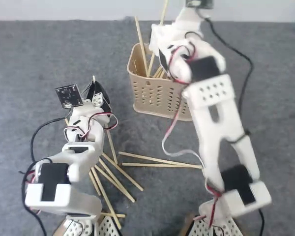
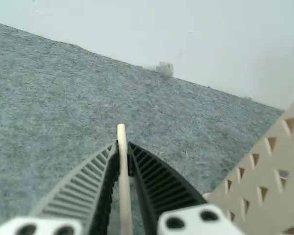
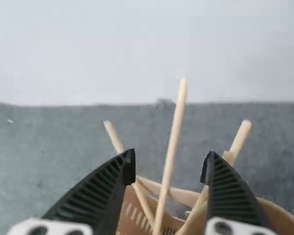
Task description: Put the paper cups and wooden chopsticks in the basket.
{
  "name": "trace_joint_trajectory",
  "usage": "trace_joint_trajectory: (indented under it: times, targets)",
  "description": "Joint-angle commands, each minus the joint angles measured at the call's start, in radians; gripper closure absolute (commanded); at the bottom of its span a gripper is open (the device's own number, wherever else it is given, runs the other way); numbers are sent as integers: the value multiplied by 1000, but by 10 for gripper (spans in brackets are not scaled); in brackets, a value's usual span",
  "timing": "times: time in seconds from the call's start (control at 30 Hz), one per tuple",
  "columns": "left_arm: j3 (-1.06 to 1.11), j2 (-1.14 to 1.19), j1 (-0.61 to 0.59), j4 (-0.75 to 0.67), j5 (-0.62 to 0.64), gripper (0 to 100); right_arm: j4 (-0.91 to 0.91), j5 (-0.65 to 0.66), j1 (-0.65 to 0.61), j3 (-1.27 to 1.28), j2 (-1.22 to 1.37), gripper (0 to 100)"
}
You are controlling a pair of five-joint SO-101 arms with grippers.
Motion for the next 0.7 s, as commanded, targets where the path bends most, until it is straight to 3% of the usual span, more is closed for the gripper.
trace_joint_trajectory:
  times: [0.0, 0.23, 0.37, 0.53, 0.67]
  targets:
    - [-38, -6, -2, 5, -5, 989, 73, -11, 2, -48, -209, 772]
    - [-39, -6, -11, 5, -5, 989, 573, -11, 28, -40, -516, 793]
    - [-38, -6, -11, 5, -5, 989, 792, 20, 90, 26, -581, 970]
    - [-33, -8, -11, 5, -5, 989, 828, 147, 259, 298, -582, 991]
    - [-38, -8, -31, 5, -2, 989, 654, 193, 371, 652, -582, 991]
